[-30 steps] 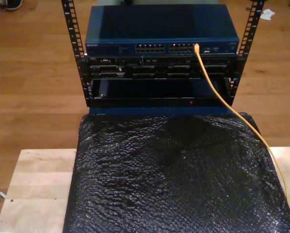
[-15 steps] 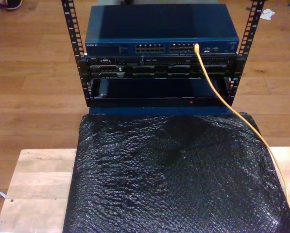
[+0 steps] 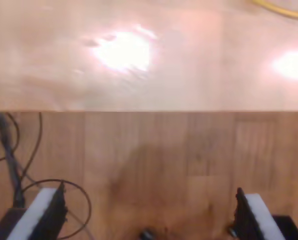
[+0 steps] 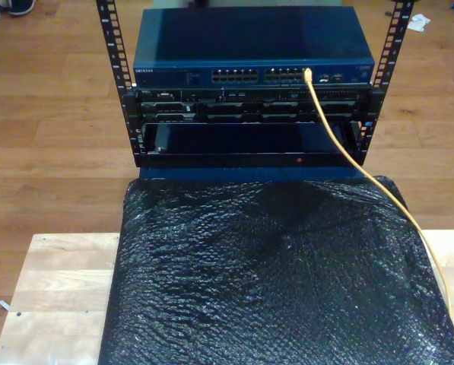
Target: Grab the cable and plug it in
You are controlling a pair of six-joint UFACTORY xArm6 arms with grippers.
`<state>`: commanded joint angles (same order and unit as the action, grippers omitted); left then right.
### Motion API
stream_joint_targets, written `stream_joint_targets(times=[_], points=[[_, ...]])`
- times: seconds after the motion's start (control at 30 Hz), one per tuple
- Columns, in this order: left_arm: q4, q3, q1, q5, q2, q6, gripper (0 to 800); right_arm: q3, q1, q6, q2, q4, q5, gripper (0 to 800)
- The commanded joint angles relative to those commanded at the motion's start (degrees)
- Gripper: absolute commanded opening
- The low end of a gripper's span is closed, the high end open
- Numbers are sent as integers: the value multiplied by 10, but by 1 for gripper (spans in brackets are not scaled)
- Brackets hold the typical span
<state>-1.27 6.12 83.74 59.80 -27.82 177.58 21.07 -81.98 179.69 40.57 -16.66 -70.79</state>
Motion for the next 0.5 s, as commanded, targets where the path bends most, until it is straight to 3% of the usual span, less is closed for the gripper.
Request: stream_joint_targets(times=[0.27,0.5], points=[[0,0,0,0,0,0,800,-80,-84,99,40,23,5,796],[0,0,0,0,0,0,800,-138,-111,117,49,22,36,796]])
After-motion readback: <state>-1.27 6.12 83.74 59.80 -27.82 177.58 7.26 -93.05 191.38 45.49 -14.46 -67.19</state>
